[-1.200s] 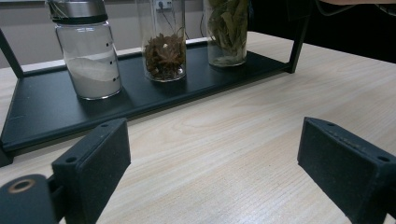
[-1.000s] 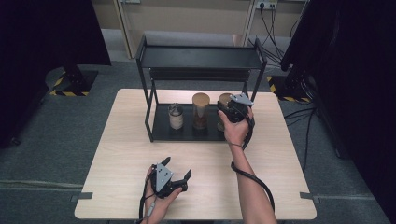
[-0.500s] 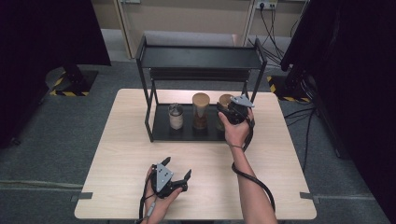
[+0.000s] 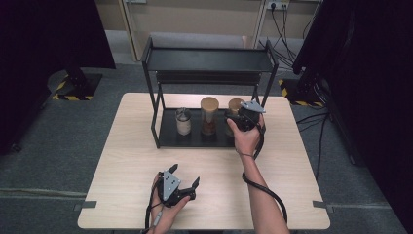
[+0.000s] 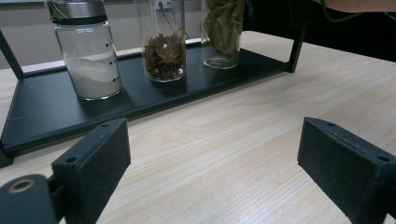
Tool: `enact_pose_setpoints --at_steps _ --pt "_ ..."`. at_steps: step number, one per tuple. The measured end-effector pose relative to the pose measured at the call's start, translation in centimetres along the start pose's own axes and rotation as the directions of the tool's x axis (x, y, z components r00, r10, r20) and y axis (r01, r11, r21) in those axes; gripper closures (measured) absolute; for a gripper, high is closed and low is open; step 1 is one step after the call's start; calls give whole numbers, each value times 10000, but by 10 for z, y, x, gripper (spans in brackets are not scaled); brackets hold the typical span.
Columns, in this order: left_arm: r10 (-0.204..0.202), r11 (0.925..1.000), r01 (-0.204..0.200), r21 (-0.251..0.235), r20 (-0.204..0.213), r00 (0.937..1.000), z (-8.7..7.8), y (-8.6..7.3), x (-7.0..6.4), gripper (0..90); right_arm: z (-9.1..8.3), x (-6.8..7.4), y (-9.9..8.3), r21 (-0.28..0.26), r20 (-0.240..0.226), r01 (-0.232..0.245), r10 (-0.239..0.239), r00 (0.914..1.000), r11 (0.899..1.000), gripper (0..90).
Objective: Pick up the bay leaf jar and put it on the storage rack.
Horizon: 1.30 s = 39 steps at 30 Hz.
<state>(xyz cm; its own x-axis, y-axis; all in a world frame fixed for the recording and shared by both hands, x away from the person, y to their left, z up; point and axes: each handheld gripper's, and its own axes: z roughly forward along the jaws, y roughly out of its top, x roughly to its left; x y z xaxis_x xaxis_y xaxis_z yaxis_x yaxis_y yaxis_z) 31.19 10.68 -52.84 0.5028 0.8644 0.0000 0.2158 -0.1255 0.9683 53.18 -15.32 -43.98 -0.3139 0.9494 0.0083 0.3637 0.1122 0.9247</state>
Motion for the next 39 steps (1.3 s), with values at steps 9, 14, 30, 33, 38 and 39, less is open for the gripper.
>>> enact_pose_setpoints --at_steps 9,14,30,33,38,39 --pt "39 10000 -39 -8 0 10000 0 0 0 88 -9 0 -3 36 -203 -172 173 9996 9998 70" --pt "23 10000 -23 23 8 10000 0 0 0 88 -13 1 -3 14 -205 -180 180 9996 9998 64" --pt "63 10000 -63 6 -2 10000 0 0 0 88 -27 4 -7 -101 -374 -219 215 9991 9997 55" --pt "75 10000 -75 5 -11 10000 0 0 0 88 -31 5 -7 -134 -380 -191 186 9991 9997 55" --pt "93 10000 -93 19 -17 10000 0 0 -1 88 -35 6 -10 -78 -427 -174 171 9989 9998 54" --pt "86 10000 -86 27 -15 10000 0 0 -1 88 -36 6 -10 -87 -432 -139 135 9990 9999 55"
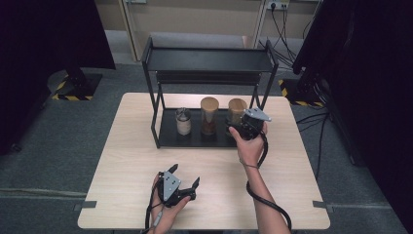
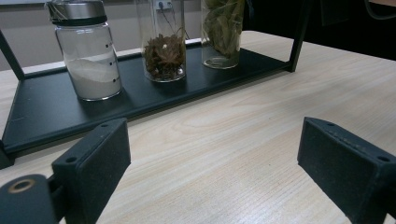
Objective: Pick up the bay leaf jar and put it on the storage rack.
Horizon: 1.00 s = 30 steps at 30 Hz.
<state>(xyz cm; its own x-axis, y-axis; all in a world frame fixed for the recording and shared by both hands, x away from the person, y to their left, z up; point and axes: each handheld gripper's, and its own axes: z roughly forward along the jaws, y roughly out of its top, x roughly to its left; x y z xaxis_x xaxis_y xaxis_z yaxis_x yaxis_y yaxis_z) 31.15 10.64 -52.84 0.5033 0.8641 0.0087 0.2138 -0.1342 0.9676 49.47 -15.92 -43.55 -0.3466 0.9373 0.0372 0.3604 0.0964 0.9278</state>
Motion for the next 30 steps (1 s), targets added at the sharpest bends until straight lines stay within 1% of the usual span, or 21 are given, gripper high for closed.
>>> enact_pose_setpoints --at_steps 12,19,30 --pt "13 10000 -13 -12 -3 10000 0 0 0 88 -12 3 -8 -64 -39 245 -245 9997 9997 55" --pt "-18 10000 18 -23 -16 10000 0 0 0 88 -22 3 -9 -129 -160 309 -311 9994 9994 54" --pt "-2 10000 2 -19 -26 10000 0 0 -1 88 -36 2 -18 -149 -450 339 -346 9984 9993 54"
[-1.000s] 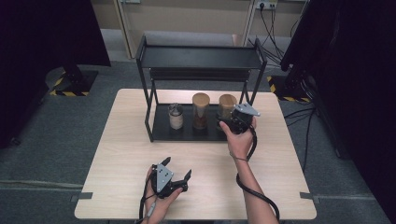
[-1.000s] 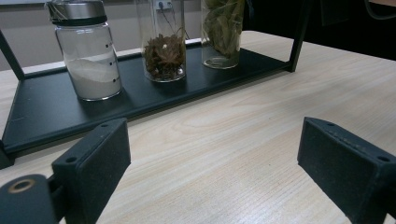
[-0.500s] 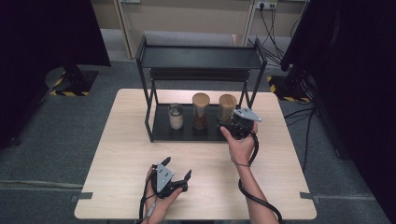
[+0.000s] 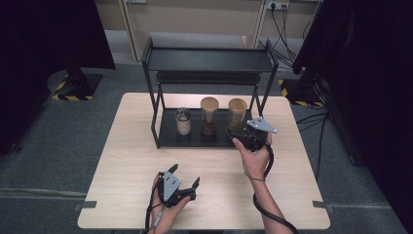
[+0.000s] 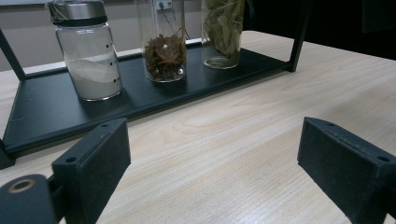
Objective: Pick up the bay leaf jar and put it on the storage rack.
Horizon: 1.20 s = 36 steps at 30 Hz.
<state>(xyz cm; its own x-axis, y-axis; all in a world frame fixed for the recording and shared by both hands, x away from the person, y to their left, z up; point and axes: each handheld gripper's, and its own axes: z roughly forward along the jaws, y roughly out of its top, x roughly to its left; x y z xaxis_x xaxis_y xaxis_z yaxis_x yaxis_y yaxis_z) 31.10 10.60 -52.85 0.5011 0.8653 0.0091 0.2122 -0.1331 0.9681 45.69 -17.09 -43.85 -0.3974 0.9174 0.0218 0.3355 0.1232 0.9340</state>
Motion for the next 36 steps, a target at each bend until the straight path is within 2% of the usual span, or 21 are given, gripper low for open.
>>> enact_pose_setpoints --at_steps 36 --pt "-16 10000 16 -35 -8 10000 0 0 0 88 -31 -2 -26 29 -385 151 -150 9991 9999 50"
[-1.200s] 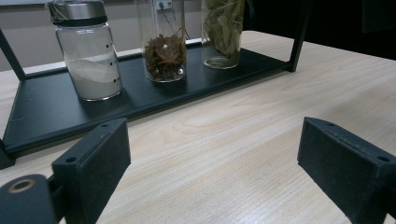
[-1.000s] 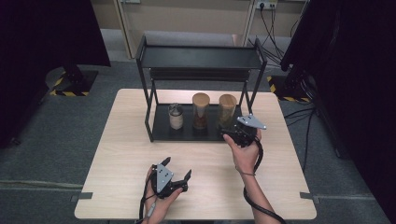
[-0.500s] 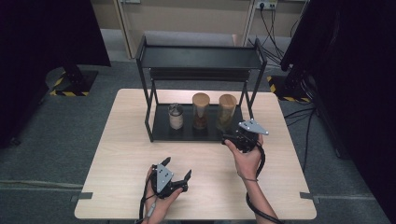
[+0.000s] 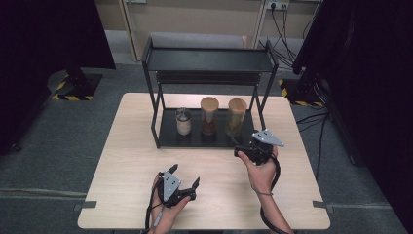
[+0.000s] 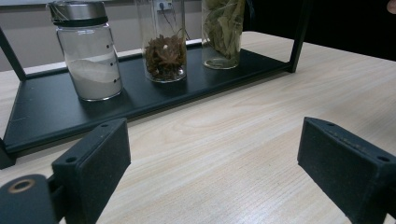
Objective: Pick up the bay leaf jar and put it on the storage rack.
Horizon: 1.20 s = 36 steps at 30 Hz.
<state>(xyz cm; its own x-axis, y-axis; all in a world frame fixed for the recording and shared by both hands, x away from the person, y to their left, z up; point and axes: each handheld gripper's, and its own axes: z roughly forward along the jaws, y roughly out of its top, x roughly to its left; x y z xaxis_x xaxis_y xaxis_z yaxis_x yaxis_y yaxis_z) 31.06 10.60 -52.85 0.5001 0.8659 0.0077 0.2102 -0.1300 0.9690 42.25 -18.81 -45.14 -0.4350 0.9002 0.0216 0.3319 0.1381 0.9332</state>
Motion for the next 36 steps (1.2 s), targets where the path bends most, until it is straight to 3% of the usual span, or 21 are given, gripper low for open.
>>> enact_pose_setpoints --at_steps 36 --pt "25 10000 -25 -16 -27 10000 0 0 0 88 -28 -4 -27 28 -88 -30 30 10000 10000 50"
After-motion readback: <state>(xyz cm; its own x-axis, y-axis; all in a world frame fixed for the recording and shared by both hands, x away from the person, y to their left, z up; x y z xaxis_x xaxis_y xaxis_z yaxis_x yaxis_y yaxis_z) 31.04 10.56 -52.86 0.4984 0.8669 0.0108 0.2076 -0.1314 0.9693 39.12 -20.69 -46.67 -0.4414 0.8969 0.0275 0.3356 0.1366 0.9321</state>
